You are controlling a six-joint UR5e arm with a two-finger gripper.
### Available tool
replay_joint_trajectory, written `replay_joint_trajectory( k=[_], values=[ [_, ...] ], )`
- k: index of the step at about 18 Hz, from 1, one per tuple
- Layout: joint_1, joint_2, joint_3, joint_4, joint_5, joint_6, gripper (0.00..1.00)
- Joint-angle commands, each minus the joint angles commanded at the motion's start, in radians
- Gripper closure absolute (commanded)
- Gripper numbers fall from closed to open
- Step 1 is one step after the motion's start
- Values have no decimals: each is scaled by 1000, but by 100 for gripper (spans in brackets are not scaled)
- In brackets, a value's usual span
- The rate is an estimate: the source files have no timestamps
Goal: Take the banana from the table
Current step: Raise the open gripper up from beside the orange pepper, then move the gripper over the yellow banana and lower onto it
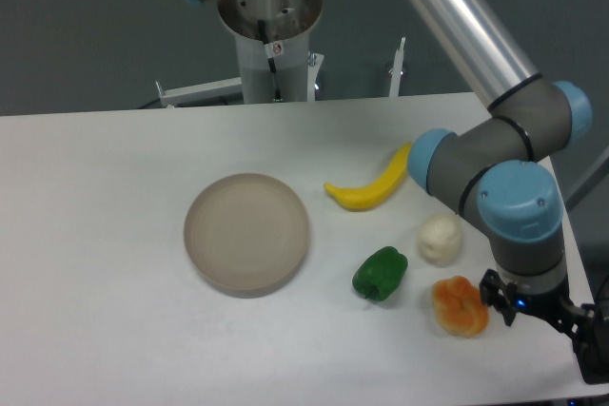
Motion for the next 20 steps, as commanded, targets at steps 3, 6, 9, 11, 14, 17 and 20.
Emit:
replay_joint_trajectory(
  k=[3, 6, 9, 11, 14, 17, 20],
  values=[
    [17, 71, -43, -110, -14, 9, 0],
    [40, 153, -123, -196, -21, 17, 0],
    [60, 229, -222, -244, -23, 40, 0],
    [74, 267, -291, -258, -25, 40, 0],
    [101, 325, -414, -263, -23, 66, 0],
    [120, 367, -544, -244, -25, 107, 0],
    [118, 385, -632, -230, -25, 103, 0]
  ],
)
